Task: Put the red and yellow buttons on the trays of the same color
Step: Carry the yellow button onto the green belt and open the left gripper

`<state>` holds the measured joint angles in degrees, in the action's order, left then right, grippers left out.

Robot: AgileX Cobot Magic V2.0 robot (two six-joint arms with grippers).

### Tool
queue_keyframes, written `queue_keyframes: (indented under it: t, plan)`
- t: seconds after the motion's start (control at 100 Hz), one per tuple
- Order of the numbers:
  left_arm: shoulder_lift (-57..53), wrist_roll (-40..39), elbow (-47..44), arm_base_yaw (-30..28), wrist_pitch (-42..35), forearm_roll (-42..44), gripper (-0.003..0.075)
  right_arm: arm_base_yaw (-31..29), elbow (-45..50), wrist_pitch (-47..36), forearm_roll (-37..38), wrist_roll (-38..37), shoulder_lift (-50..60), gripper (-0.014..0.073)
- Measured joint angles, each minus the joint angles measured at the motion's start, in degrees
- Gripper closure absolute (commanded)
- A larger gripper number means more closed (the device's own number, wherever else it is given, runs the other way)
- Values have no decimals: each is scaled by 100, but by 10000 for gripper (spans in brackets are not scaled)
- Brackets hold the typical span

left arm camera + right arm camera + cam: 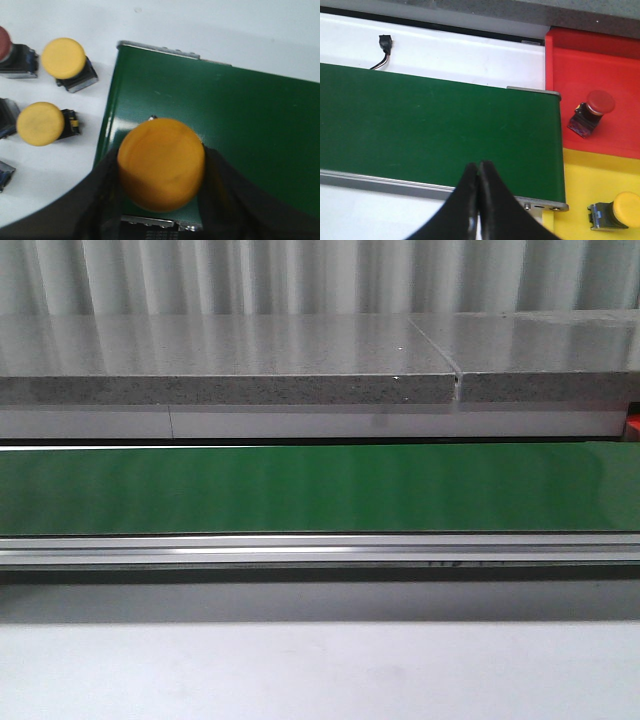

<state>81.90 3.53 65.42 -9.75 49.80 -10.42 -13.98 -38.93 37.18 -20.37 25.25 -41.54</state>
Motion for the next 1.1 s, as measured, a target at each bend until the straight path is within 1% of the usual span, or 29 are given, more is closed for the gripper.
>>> queue_keyframes:
  t: [0.17, 0.24, 0.28, 0.33, 0.36, 0.38, 0.39, 0.4, 0.43, 0.45, 0.46, 0.47, 0.5, 0.53, 0.57, 0.69, 0.84, 0.93, 1.1]
  plan:
    - [468, 140, 78, 47, 129, -27, 736, 0, 0, 0, 0, 0, 0, 664]
    - [597, 161, 78, 47, 190, -27, 696, 0, 0, 0, 0, 0, 0, 664]
    - [661, 172, 78, 47, 213, -27, 645, 0, 0, 0, 0, 0, 0, 664]
    - [726, 181, 78, 47, 252, -27, 564, 0, 0, 0, 0, 0, 0, 664]
    - [768, 181, 92, 47, 283, -27, 493, 0, 0, 0, 0, 0, 0, 664]
    - [773, 195, 91, 47, 297, -27, 463, 0, 0, 0, 0, 0, 0, 664]
    - [773, 194, 105, 47, 294, -40, 414, 0, 0, 0, 0, 0, 0, 664]
    - [776, 208, 106, 47, 305, -41, 414, 0, 0, 0, 0, 0, 0, 664]
    - [776, 236, 115, 47, 321, -49, 331, 0, 0, 0, 0, 0, 0, 664]
    - [776, 261, 115, 47, 333, -49, 298, 0, 0, 0, 0, 0, 0, 664]
    - [776, 263, 115, 47, 334, -49, 251, 0, 0, 0, 0, 0, 0, 664]
    - [776, 274, 115, 56, 352, -49, 251, 0, 0, 0, 0, 0, 0, 664]
    - [786, 299, 115, 56, 371, -49, 179, 0, 0, 0, 0, 0, 0, 664]
    - [786, 310, 115, 56, 396, -49, 135, 0, 0, 0, 0, 0, 0, 664]
    - [786, 325, 115, 69, 408, -89, 92, 0, 0, 0, 0, 0, 0, 664]
    - [799, 540, 205, 149, 520, -256, 80, 0, 0, 0, 0, 0, 0, 664]
    - [742, 667, 440, 436, 668, -411, 80, 0, 0, 0, 0, 0, 0, 664]
    - [559, 694, 547, 543, 706, -449, 80, 0, 0, 0, 0, 0, 0, 664]
    - [82, 719, 587, 567, 694, -459, 80, 0, 0, 0, 0, 0, 0, 664]
